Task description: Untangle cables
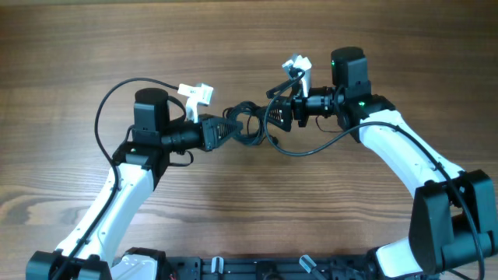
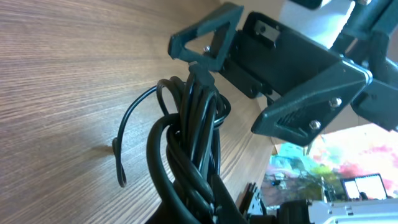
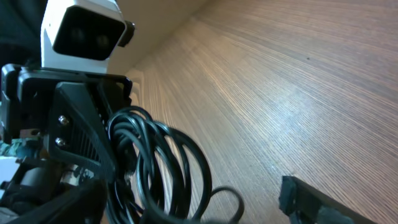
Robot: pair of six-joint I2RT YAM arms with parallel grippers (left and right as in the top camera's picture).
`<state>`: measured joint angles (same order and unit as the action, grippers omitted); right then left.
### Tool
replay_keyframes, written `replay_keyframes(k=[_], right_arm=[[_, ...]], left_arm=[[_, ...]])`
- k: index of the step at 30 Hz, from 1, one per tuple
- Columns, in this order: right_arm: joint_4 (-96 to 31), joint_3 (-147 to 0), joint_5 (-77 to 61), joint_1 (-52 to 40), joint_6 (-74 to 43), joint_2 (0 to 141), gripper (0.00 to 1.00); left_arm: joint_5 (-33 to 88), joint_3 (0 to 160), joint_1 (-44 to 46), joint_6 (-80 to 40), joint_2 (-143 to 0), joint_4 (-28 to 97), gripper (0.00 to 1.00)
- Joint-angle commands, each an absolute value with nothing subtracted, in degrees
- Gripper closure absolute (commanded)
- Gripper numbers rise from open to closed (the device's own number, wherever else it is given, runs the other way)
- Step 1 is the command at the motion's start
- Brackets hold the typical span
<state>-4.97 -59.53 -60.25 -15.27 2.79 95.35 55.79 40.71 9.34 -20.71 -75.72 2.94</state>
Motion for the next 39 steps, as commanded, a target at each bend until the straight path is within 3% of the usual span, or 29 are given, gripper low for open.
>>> replay_keyframes(k=[1, 5, 10, 11, 12, 13, 14, 15, 16, 17, 19, 20, 21, 23, 26, 30, 31, 33, 39], right_arm=[[-3.75, -59.99, -66.46, -13.74, 7.68, 94.11, 0.00], [-1.76, -59.99, -78.26, -12.93, 10.37, 94.17, 0.01], [-12.05, -59.66, -67.29, -19.35, 16.51, 94.28, 0.09], [-13.10, -59.66, -67.18, -19.92, 16.60, 94.28, 0.18], [-14.37, -59.66, -66.41, -20.08, 16.60, 94.28, 0.51], [-14.63, -59.66, -65.95, -19.99, 16.34, 94.28, 0.76], [-14.66, -59.66, -65.25, -19.68, 15.55, 94.28, 0.94], [-14.37, -59.66, -63.94, -19.09, 12.86, 94.28, 0.96], [-14.17, -59.66, -63.64, -18.59, 11.16, 94.28, 0.96], [-14.17, -59.66, -63.66, -17.58, 8.86, 94.28, 0.96], [-13.52, -59.66, -63.66, -15.42, -0.25, 94.28, 0.96], [-10.96, -59.66, -63.64, -15.14, -9.45, 94.28, 0.96], [-8.43, -59.66, -63.55, -15.33, -14.76, 94.28, 0.96], [-1.28, -59.66, -60.69, -17.28, -26.06, 94.28, 0.96], [-0.05, -59.66, -52.95, -20.62, -27.62, 94.28, 0.96], [-1.21, -59.55, -43.81, -24.25, -27.00, 94.28, 0.96], [-1.76, -59.55, -42.24, -24.62, -27.05, 94.28, 0.96], [-1.58, -59.55, -41.87, -24.91, -28.80, 94.28, 0.96], [7.29, -59.55, -41.10, -24.91, -36.27, 94.28, 0.96]], left_arm=[[59.79, 41.47, 9.15, -16.64, -75.00, 4.93, 0.95], [61.39, 41.47, 9.17, -14.98, -75.00, 4.93, 0.94], [65.63, 41.47, 11.70, -12.16, -75.00, 4.82, 0.90], [65.65, 41.47, 12.38, -12.14, -75.00, 4.75, 0.88], [65.45, 41.47, 13.04, -11.90, -75.00, 4.73, 0.87], [64.75, 41.47, 13.02, -11.94, -75.00, 4.78, 0.88], [63.48, 41.47, 13.02, -11.97, -75.00, 4.78, 0.89], [61.58, 41.47, 13.02, -12.03, -75.00, 4.78, 0.89], [59.88, 41.47, 13.02, -12.51, -75.00, 4.78, 0.84], [58.33, 41.47, 13.02, -12.86, -75.00, 4.80, 0.73], [56.88, 41.47, 13.02, -13.13, -75.00, 4.75, 0.38], [56.25, 41.47, 13.02, -15.18, -75.00, 4.54, 0.27], [54.89, 41.47, 13.02, -17.37, -75.00, 4.56, 0.18], [47.16, 41.47, 13.02, -26.20, -75.00, 4.54, 0.08], [37.52, 41.47, 13.04, -40.07, -75.00, 3.55, 0.12], [35.86, 41.47, 13.02, -44.25, -75.00, -2.74, 0.28], [35.83, 41.47, 13.02, -45.63, -75.00, -4.95, 0.34], [35.83, 41.47, 13.02, -46.98, -75.00, -8.84, 0.62], [35.92, 41.47, 13.04, -46.74, -75.00, -4.19, 0.66]])
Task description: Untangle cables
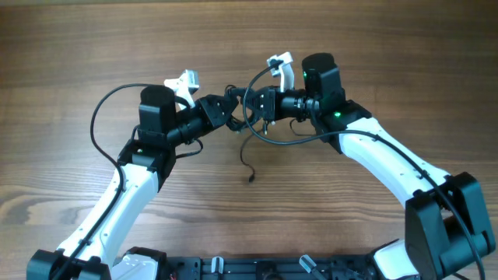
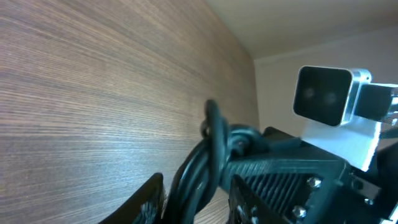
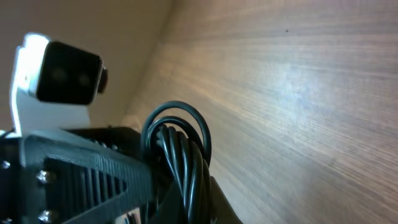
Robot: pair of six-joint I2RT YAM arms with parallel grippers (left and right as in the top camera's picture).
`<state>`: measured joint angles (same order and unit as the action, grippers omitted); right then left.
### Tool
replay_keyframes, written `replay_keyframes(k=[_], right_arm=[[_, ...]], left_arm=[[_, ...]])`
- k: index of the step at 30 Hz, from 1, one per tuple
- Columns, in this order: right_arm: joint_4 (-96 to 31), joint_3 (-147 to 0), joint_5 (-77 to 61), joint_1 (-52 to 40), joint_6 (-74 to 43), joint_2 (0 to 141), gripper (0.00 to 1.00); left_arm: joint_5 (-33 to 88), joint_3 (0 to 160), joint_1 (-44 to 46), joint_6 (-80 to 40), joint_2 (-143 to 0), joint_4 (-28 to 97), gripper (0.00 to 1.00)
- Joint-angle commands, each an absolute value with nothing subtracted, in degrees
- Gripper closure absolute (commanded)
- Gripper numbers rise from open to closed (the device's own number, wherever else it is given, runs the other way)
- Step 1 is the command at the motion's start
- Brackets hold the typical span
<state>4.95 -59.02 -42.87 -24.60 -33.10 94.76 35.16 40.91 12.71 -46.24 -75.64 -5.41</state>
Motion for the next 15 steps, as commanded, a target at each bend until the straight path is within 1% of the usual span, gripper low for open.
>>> replay_keyframes(k=[1, 2, 3, 4, 5, 6, 8, 9, 10, 11, 12, 13, 15], right_arm=[[7.16, -59.55, -39.99, -24.91, -36.84, 94.28, 0.96], [7.05, -59.55, -39.05, -24.91, -38.68, 94.28, 0.96], [7.05, -59.55, -38.83, -24.91, -39.09, 94.28, 0.91], [6.63, -59.55, -38.83, -24.91, -38.15, 94.28, 0.81], [6.09, -59.55, -38.85, -24.86, -35.64, 94.28, 0.73], [5.02, -59.55, -38.85, -24.36, -32.62, 94.28, 0.70], [2.22, -59.55, -39.79, -21.96, -31.97, 94.28, 0.70], [2.04, -59.55, -43.48, -20.21, -31.48, 94.28, 0.70], [1.89, -59.55, -46.02, -18.90, -31.40, 94.28, 0.50], [1.61, -59.55, -47.75, -17.47, -30.68, 94.28, 0.33], [1.63, -59.55, -49.87, -16.36, -28.88, 94.28, 0.31], [1.69, -59.55, -56.12, -14.98, -22.55, 94.28, 0.29], [0.75, -59.55, -60.73, -15.25, -12.84, 94.28, 0.29]], left_arm=[[35.92, 41.47, 13.02, -46.74, -75.00, -4.01, 0.68], [35.88, 41.47, 13.02, -46.72, -75.00, -4.05, 0.90], [35.88, 41.47, 13.02, -46.22, -75.00, -4.05, 0.96], [35.77, 41.47, 12.95, -42.89, -75.00, -4.14, 0.96], [35.11, 41.47, 12.62, -41.08, -75.00, -4.14, 0.96], [34.81, 41.47, 11.53, -40.45, -75.00, -4.34, 0.96], [34.87, 41.47, 8.27, -40.49, -75.00, -5.72, 0.96], [36.82, 41.47, 4.58, -40.49, -75.00, -7.73, 0.96], [39.18, 41.47, 3.03, -40.42, -75.00, -9.08, 0.96], [41.63, 41.47, 1.69, -39.11, -75.00, -10.17, 0.96], [41.98, 41.47, 1.06, -38.96, -75.00, -10.09, 0.96], [42.19, 41.47, 0.67, -38.96, -75.00, -9.96, 0.96], [43.59, 41.47, 0.69, -38.81, -75.00, -10.13, 0.96]])
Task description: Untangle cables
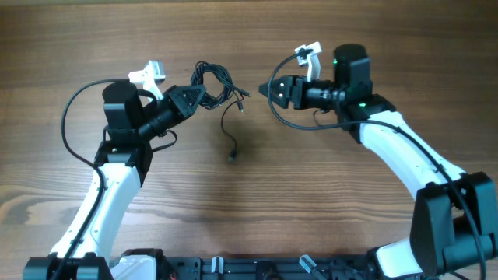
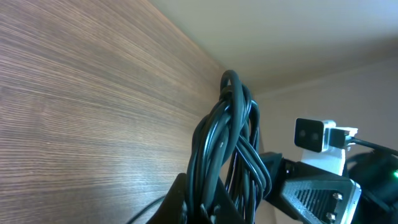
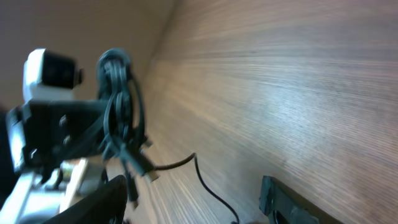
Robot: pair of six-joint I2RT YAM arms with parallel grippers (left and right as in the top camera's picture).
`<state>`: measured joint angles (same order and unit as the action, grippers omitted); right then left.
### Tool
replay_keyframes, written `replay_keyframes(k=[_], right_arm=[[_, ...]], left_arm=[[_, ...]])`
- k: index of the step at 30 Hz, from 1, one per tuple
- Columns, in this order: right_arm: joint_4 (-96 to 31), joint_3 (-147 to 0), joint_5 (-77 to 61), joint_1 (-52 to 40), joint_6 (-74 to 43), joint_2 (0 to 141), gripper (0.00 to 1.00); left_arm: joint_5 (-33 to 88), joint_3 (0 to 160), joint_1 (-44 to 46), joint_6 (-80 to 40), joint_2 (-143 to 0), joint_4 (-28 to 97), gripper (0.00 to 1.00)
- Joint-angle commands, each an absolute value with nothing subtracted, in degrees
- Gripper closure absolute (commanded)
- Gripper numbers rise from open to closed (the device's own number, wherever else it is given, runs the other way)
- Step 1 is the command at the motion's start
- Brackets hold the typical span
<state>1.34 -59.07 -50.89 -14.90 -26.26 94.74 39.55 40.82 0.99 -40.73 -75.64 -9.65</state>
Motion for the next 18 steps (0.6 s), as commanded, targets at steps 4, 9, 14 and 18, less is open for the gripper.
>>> replay_keyframes(k=[4, 9, 14, 18], right_arm=[[1.45, -59.55, -54.11, -20.60, -5.43, 94.28, 0.21], [2.57, -59.55, -53.87, -24.80, -6.42, 94.28, 0.67], [-4.10, -59.55, -54.13, -25.47, -21.54, 94.28, 0.96], [2.98, -59.55, -67.72, -25.50, -35.64, 94.28, 0.96]], left_arm=[[49.15, 41.47, 0.69, -31.94, -75.00, -9.37, 0.96], [49.47, 41.47, 0.99, -30.39, -75.00, -9.23, 0.96], [40.66, 41.47, 0.99, -30.17, -75.00, -8.58, 0.96], [38.92, 41.47, 1.50, -25.61, -75.00, -7.79, 0.96]])
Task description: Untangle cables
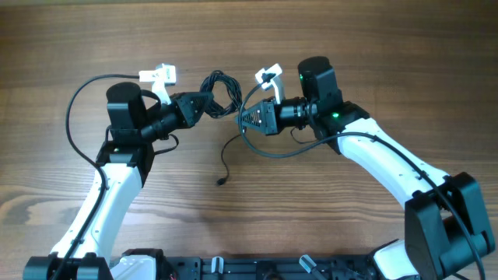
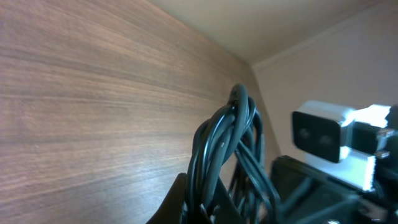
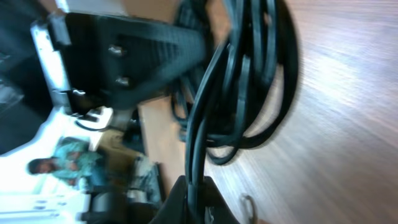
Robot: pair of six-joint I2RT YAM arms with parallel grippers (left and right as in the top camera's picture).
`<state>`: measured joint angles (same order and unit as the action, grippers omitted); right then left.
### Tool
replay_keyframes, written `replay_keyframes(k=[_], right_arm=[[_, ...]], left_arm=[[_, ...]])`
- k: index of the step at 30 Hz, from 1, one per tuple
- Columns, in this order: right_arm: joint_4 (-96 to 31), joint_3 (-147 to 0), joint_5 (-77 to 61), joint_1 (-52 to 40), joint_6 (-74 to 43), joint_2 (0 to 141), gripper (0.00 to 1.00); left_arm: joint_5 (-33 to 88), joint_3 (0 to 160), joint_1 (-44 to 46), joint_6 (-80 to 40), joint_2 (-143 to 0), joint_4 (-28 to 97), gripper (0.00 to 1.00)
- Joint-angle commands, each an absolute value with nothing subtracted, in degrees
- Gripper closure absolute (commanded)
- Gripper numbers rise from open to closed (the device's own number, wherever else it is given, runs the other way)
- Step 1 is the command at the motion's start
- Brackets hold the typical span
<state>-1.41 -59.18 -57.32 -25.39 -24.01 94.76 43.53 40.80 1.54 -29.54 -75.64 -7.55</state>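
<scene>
A bundle of tangled black cables (image 1: 218,85) hangs above the wooden table between my two arms. My left gripper (image 1: 204,103) is shut on the bundle's left side; the left wrist view shows the cable loops (image 2: 227,146) rising out of its closed fingers. My right gripper (image 1: 241,119) is shut on a strand at the bundle's right side, and the right wrist view shows that cable strand (image 3: 202,134) pinched between its fingers with loops beyond. One loose cable end (image 1: 224,165) dangles down to the table.
The wooden table (image 1: 327,218) lies under both arms. A thin black arm lead (image 1: 78,101) arcs out to the left of the left arm, and another (image 1: 288,152) sags under the right wrist.
My right gripper, then open and well right of the bundle, has moved left and is now shut on a strand of it. The left gripper keeps its hold and has shifted slightly right.
At first both grippers met at the bundle mid-table. They then stood further back, close together on it. Then the left held the bundle alone at the left, with the right open and apart. Now both grippers hold it again.
</scene>
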Motion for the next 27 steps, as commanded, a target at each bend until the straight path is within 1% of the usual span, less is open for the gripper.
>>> replay_keyframes(k=[1, 2, 3, 4, 5, 6, 9, 13, 15, 17, 19, 20, 23, 24, 25, 26, 27], right_arm=[[5.50, -59.55, -67.88, -25.50, -39.35, 94.28, 0.96], [8.99, -59.55, -67.83, -25.50, -43.44, 94.28, 0.96], [15.25, -59.55, -67.61, -25.50, -49.10, 94.28, 0.96], [19.35, -59.55, -66.59, -25.50, -52.05, 94.28, 0.96], [21.91, -59.55, -64.03, -25.50, -53.10, 94.28, 0.96], [21.78, -59.55, -59.61, -25.50, -53.06, 94.28, 0.96], [11.73, -59.55, -41.32, -25.54, -52.23, 94.28, 0.96], [-0.32, -59.55, -28.23, -25.54, -49.32, 94.28, 0.96], [0.36, -59.55, -28.03, -25.61, -47.92, 94.28, 0.96], [1.21, -59.55, -27.86, -25.61, -47.97, 94.28, 0.96], [2.59, -59.55, -27.79, -25.61, -48.21, 94.28, 0.96], [3.53, -59.55, -28.25, -25.63, -48.95, 94.28, 0.96], [6.61, -59.55, -34.37, -25.78, -57.30, 94.28, 0.96], [6.76, -59.55, -34.37, -26.26, -57.36, 94.28, 0.96], [6.74, -59.55, -33.30, -26.70, -56.86, 94.28, 0.94], [6.39, -59.55, -31.18, -27.18, -56.58, 94.28, 0.85], [6.44, -59.55, -30.57, -27.29, -55.70, 94.28, 0.80]], left_arm=[[38.94, 41.47, 2.13, -25.12, -75.00, -7.70, 0.96], [38.92, 41.47, 3.18, -24.05, -75.00, -7.66, 0.96], [38.87, 41.47, 5.34, -22.65, -75.00, -7.68, 0.96], [38.22, 41.47, 6.85, -22.70, -75.00, -7.68, 0.96], [37.41, 41.47, 8.34, -22.68, -75.00, -7.68, 0.96], [36.40, 41.47, 9.78, -22.70, -75.00, -7.75, 0.96], [35.88, 41.47, 12.86, -22.70, -75.00, -8.29, 0.96], [35.51, 41.47, 12.97, -22.72, -75.00, -8.40, 0.96], [38.13, 41.47, 13.04, -22.61, -75.00, -8.40, 0.96], [45.82, 41.47, 13.04, -17.98, -75.00, -8.32, 0.96], [52.64, 41.47, 13.04, -16.64, -75.00, -8.32, 0.96], [53.91, 41.47, 13.04, -16.64, -75.00, -8.08, 0.96], [54.02, 41.47, 13.47, -16.67, -75.00, -7.05, 0.96], [54.00, 41.47, 13.85, -16.67, -75.00, -6.98, 0.96], [54.00, 41.47, 14.17, -16.67, -75.00, -7.07, 0.96], [53.98, 41.47, 14.63, -16.67, -75.00, -7.14, 0.96], [53.47, 41.47, 15.14, -16.71, -75.00, -7.01, 0.96]])
